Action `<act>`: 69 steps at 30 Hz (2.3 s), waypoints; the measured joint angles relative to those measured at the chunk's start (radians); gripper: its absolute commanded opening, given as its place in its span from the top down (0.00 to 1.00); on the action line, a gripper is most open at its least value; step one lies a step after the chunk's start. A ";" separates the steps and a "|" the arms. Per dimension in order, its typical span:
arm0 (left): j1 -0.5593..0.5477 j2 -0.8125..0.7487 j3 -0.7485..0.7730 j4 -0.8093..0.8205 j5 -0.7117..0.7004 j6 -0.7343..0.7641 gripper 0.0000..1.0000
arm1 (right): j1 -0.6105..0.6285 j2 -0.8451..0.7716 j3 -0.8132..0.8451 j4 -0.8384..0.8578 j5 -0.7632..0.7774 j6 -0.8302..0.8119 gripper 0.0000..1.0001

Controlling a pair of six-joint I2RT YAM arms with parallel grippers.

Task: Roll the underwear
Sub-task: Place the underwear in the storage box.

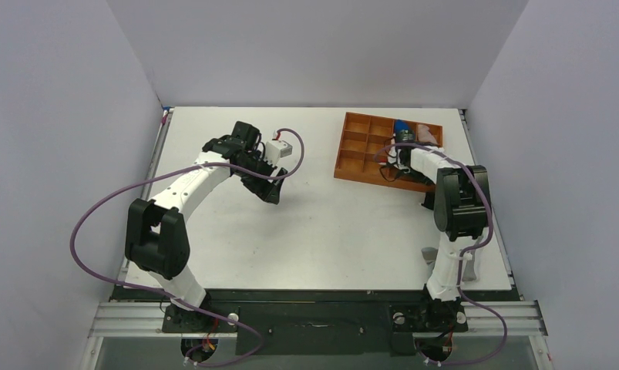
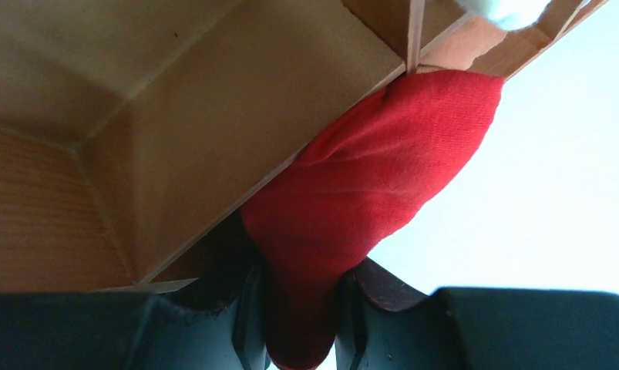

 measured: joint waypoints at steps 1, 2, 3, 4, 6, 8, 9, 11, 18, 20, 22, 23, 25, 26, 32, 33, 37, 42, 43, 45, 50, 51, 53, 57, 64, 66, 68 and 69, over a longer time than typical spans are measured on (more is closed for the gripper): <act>0.000 0.000 0.000 0.000 0.000 0.000 0.31 | -0.003 0.001 0.006 -0.008 -0.011 0.000 1.00; 0.000 0.000 0.000 0.000 0.000 0.000 0.31 | -0.010 0.002 0.014 -0.019 -0.024 0.000 1.00; 0.000 0.000 0.000 0.000 0.001 0.000 0.31 | -0.017 0.002 0.023 -0.031 -0.040 0.000 1.00; 0.000 0.000 0.000 0.000 0.001 0.000 0.31 | -0.024 0.002 0.032 -0.043 -0.057 -0.001 1.00; 0.000 0.000 0.000 0.000 0.005 0.000 0.31 | -0.035 0.002 0.046 -0.061 -0.088 -0.002 1.00; 0.000 0.000 0.000 0.000 0.008 0.000 0.31 | -0.045 0.002 0.059 -0.077 -0.116 -0.004 1.00; 0.000 0.000 0.000 0.000 0.010 0.000 0.31 | -0.049 0.002 0.063 -0.084 -0.129 -0.005 1.00; 0.000 0.000 0.000 0.000 0.011 0.000 0.31 | -0.054 0.002 0.072 -0.095 -0.147 -0.008 1.00; 0.000 0.000 0.000 0.000 0.011 0.000 0.31 | -0.060 0.034 0.140 -0.176 -0.187 -0.014 1.00; 0.000 0.000 0.000 0.000 0.011 0.000 0.31 | -0.060 0.043 0.159 -0.199 -0.193 -0.013 1.00; 0.000 0.000 0.000 0.000 0.011 0.000 0.31 | -0.059 0.051 0.175 -0.219 -0.195 -0.010 1.00; 0.000 0.000 0.000 0.000 0.011 0.000 0.31 | -0.059 0.053 0.178 -0.224 -0.196 -0.010 1.00; 0.000 0.000 0.000 0.000 0.011 0.000 0.31 | -0.059 0.054 0.184 -0.233 -0.203 -0.003 0.98; 0.000 0.000 0.000 0.000 0.011 0.000 0.31 | -0.059 0.056 0.187 -0.237 -0.204 0.000 0.98; 0.000 0.000 0.000 0.000 0.013 0.000 0.31 | -0.057 0.071 0.210 -0.266 -0.204 0.018 0.92; 0.000 0.000 0.000 0.000 0.014 0.000 0.31 | -0.057 0.074 0.215 -0.270 -0.205 0.023 0.91; 0.001 0.000 0.000 0.000 0.015 0.000 0.31 | -0.057 0.087 0.234 -0.294 -0.215 0.040 0.87; 0.002 0.000 0.000 0.000 0.015 0.000 0.31 | -0.060 0.114 0.264 -0.319 -0.237 0.058 0.82; 0.002 0.000 0.000 0.000 0.015 0.000 0.31 | -0.060 0.119 0.269 -0.323 -0.238 0.059 0.81; 0.002 0.000 0.000 0.000 0.016 0.000 0.31 | -0.060 0.125 0.277 -0.332 -0.241 0.061 0.81; 0.002 0.000 0.000 0.000 0.016 0.000 0.31 | -0.068 0.147 0.314 -0.365 -0.259 0.073 0.77; 0.002 0.000 0.000 0.000 0.017 0.000 0.31 | -0.071 0.152 0.322 -0.371 -0.266 0.078 0.75; 0.002 0.000 0.000 0.000 0.018 0.000 0.31 | -0.074 0.159 0.334 -0.383 -0.276 0.084 0.71; 0.002 0.000 0.000 0.000 0.019 0.000 0.31 | -0.082 0.176 0.359 -0.399 -0.293 0.097 0.61; 0.002 0.000 0.000 0.000 0.019 0.000 0.31 | -0.090 0.179 0.370 -0.382 -0.328 0.105 0.47; 0.002 0.000 0.000 0.000 0.019 0.000 0.31 | -0.092 0.178 0.370 -0.382 -0.335 0.107 0.47; 0.002 0.000 0.000 0.000 0.019 0.000 0.31 | -0.094 0.177 0.370 -0.383 -0.343 0.110 0.47; 0.002 0.000 0.000 0.000 0.019 0.000 0.31 | -0.095 0.176 0.370 -0.383 -0.348 0.110 0.46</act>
